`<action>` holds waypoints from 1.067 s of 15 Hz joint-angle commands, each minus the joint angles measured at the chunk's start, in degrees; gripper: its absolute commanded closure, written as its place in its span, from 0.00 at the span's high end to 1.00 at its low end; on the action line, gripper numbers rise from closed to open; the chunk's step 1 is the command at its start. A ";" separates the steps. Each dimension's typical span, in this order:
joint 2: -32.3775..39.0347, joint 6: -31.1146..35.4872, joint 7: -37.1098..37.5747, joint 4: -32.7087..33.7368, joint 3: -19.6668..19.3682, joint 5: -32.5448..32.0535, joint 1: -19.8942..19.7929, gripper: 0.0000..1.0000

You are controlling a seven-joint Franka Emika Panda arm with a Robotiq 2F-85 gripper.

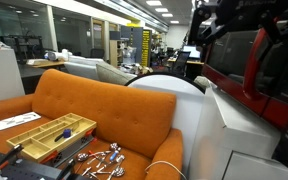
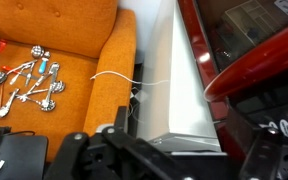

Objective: Open the microwave door

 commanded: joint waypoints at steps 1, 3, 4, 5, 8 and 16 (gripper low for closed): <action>4.22 0.82 0.83 3.13 -1.38 5.56 0.50 1.00; 6.25 1.36 1.16 4.38 -1.57 8.84 0.47 1.00; 7.31 1.23 1.07 5.06 -1.61 10.51 0.46 1.00; 8.27 0.58 0.99 5.84 -1.61 12.14 0.39 1.00; 11.06 -0.09 0.69 8.03 -1.43 16.18 -0.07 1.00; 13.96 -4.81 -1.41 8.78 -1.50 20.91 -0.53 1.00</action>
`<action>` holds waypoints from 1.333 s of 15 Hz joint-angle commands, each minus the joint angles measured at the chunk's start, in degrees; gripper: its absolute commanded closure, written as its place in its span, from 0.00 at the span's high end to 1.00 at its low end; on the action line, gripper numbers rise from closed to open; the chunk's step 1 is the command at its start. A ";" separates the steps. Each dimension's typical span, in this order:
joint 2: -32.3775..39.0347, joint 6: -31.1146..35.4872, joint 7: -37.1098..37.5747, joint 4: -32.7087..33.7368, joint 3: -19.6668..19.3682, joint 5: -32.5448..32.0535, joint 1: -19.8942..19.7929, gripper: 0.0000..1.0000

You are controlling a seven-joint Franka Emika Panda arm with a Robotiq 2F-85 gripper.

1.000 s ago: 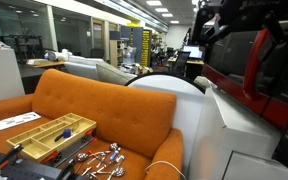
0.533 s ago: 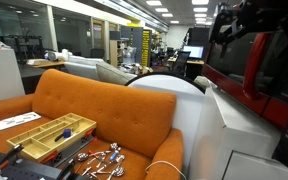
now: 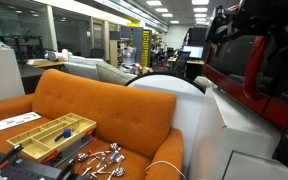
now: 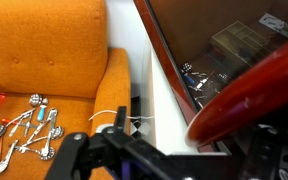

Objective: Open the microwave door

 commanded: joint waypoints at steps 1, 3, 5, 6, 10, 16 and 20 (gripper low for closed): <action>4.59 -2.82 -2.45 2.93 -0.30 4.43 -0.72 1.00; 5.88 -4.16 -3.27 2.73 -0.18 5.27 -1.12 1.00; 6.75 -5.04 -4.07 2.66 -0.06 5.77 -1.69 1.00; 7.16 -5.19 -4.22 2.71 -0.05 6.09 -1.92 0.75; 8.05 -5.44 -4.70 3.92 0.02 7.69 -2.96 0.52; 8.78 -5.37 -5.08 5.43 0.33 7.97 -3.78 0.20; 7.94 -3.98 -5.47 4.82 0.48 7.61 -3.59 0.03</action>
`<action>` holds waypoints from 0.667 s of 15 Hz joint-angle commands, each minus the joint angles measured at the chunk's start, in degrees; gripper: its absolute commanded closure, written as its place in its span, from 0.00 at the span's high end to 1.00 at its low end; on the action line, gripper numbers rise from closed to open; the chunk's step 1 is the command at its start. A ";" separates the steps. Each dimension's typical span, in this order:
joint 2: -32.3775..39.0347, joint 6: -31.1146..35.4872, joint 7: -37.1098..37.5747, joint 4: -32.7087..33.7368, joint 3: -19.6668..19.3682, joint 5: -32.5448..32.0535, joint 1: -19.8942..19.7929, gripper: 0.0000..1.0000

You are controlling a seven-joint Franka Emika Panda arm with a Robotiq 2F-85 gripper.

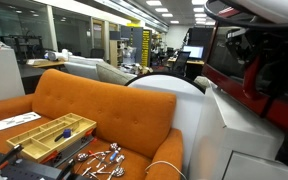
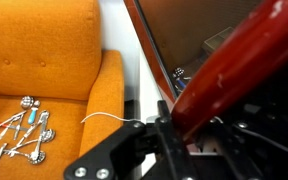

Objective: Open the microwave door

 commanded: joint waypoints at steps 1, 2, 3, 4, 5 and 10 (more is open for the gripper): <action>1.65 -1.70 -0.55 2.09 0.87 1.09 -0.75 0.02; 1.47 -1.83 -0.53 1.98 0.91 0.94 -0.66 0.05; 1.14 -1.73 -0.56 1.73 1.00 0.70 -0.46 0.05; 0.75 -1.64 -0.60 1.43 1.13 0.46 -0.21 0.05; 0.39 -1.65 -0.65 1.21 1.22 0.22 -0.03 0.05; -6.42 0.49 -2.00 -3.49 2.31 -6.88 3.22 0.05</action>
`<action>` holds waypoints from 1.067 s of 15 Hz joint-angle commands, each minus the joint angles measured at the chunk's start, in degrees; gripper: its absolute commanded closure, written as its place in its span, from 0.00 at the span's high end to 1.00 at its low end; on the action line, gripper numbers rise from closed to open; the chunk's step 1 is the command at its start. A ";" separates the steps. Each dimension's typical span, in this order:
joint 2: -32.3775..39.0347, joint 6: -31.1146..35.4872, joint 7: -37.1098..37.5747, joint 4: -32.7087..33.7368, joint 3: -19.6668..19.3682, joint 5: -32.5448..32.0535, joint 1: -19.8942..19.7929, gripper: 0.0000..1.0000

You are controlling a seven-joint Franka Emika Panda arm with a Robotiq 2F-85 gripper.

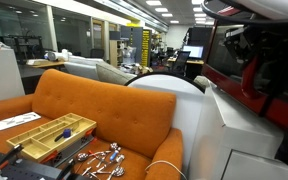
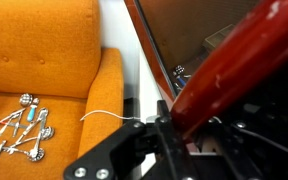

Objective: Open the microwave door

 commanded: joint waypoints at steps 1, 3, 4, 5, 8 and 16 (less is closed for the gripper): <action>-6.96 0.81 -1.39 -3.94 2.35 -6.91 3.45 0.05; -11.00 4.73 1.65 -7.07 3.40 -10.66 5.05 0.05; -13.24 6.60 3.82 -8.76 4.07 -12.75 5.67 0.05; -15.73 8.74 6.47 -10.71 5.02 -14.68 6.06 0.05; -21.31 15.39 13.62 -16.22 8.56 -19.65 6.21 0.05; -30.03 28.26 28.25 -27.45 16.84 -25.86 5.04 0.05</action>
